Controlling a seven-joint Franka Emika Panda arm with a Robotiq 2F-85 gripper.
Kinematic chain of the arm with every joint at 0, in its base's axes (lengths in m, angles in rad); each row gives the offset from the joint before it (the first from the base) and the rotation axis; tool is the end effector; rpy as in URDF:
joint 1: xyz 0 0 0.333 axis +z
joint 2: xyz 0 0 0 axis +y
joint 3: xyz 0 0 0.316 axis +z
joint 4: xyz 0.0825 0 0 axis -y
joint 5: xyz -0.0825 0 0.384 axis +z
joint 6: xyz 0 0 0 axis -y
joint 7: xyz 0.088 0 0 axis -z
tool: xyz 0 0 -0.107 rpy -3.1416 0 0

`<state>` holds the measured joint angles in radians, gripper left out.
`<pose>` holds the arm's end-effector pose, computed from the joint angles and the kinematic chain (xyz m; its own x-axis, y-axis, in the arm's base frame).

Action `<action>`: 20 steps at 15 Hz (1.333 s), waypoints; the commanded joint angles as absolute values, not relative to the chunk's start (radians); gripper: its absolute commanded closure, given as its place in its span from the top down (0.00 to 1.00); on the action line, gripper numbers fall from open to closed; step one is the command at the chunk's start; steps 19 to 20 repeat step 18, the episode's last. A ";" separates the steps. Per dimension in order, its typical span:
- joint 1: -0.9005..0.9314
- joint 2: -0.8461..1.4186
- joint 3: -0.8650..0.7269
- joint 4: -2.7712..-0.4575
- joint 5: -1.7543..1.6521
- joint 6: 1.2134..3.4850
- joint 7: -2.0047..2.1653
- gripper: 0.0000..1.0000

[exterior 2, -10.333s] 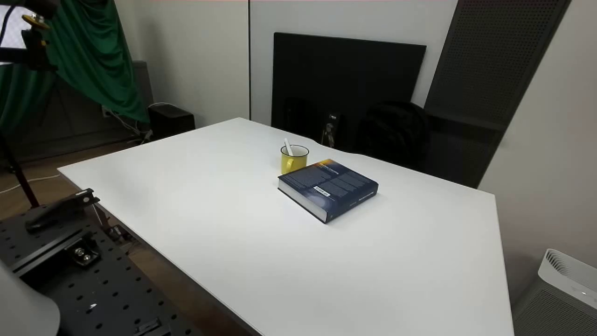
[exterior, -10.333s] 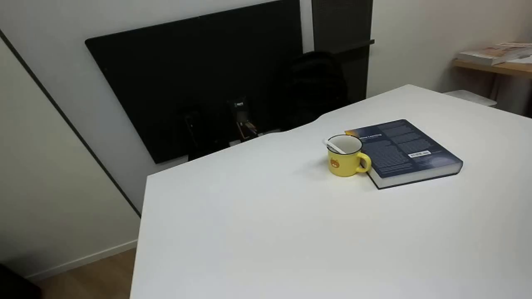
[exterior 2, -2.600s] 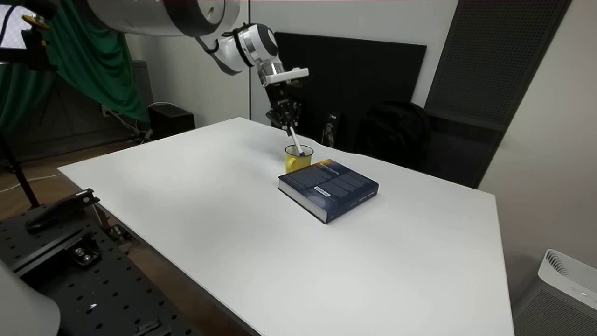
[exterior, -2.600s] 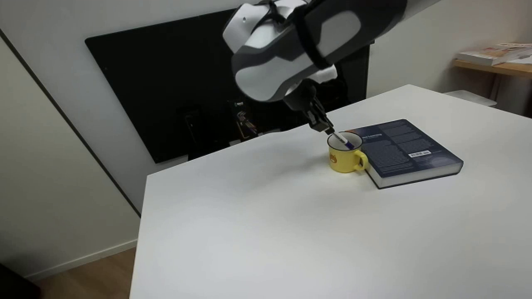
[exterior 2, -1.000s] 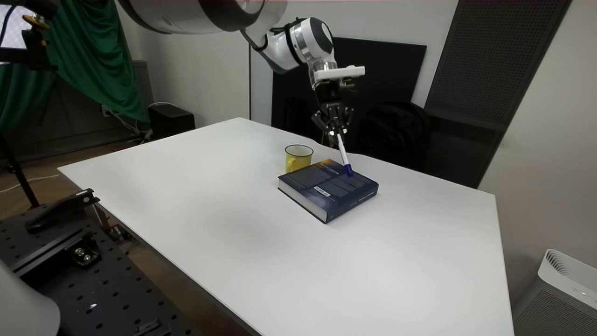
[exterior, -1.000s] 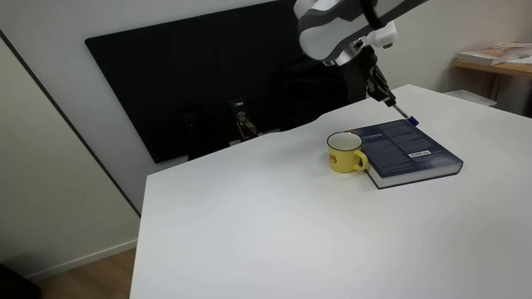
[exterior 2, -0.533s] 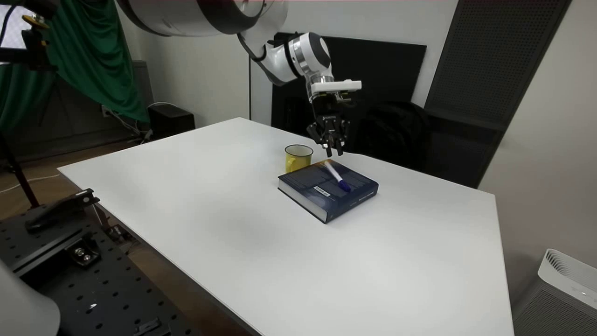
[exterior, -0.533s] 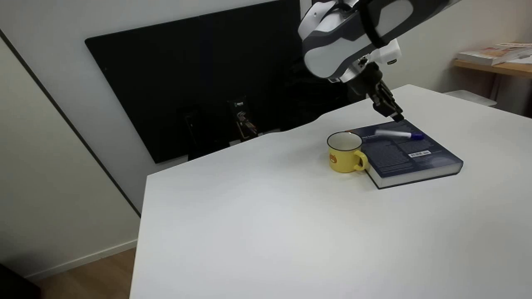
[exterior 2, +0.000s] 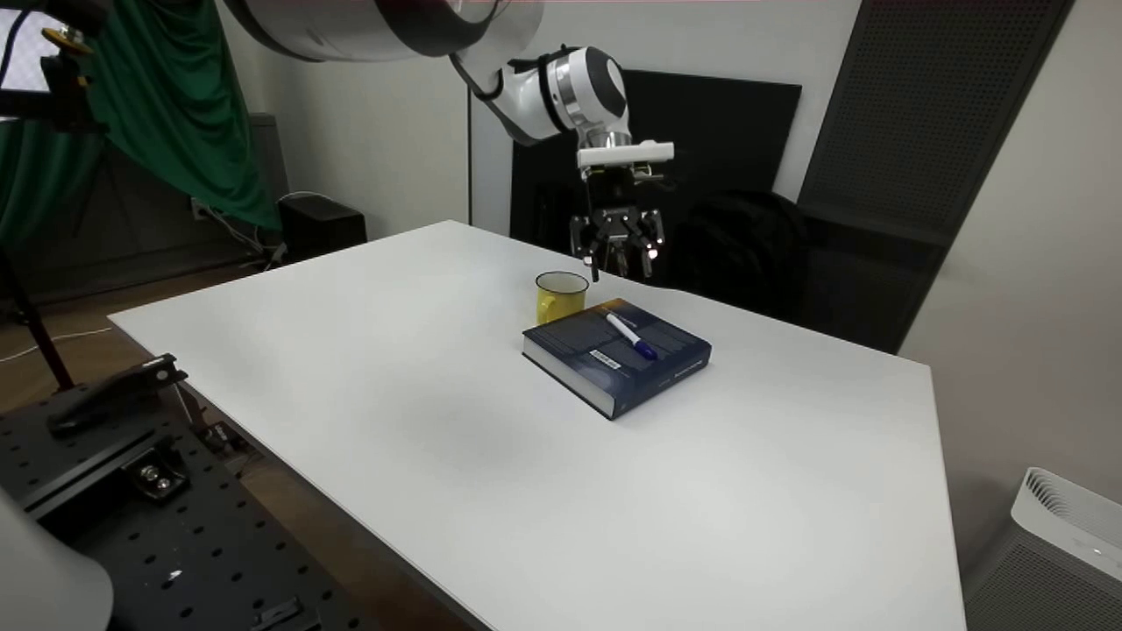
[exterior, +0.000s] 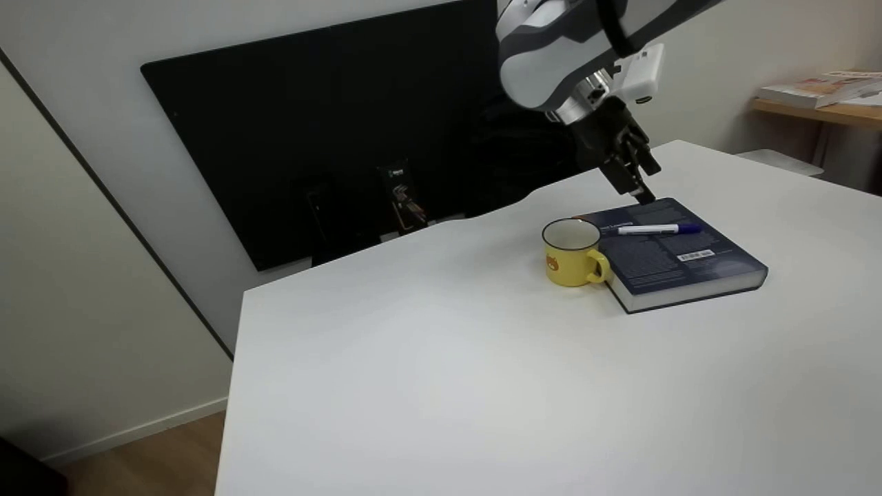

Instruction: Take the marker out of the mug and put it on the book

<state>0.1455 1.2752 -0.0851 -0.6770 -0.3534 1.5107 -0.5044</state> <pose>0.7510 0.0373 0.1564 0.6786 0.4762 -0.5592 0.6453 -0.7502 0.1443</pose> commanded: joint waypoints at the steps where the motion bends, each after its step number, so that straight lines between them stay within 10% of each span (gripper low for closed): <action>1: 0.123 1.249 -0.070 -0.629 -0.274 1.452 -0.375 1.00; 20: 0.117 1.241 -0.077 -0.632 -0.161 1.531 -0.219 1.00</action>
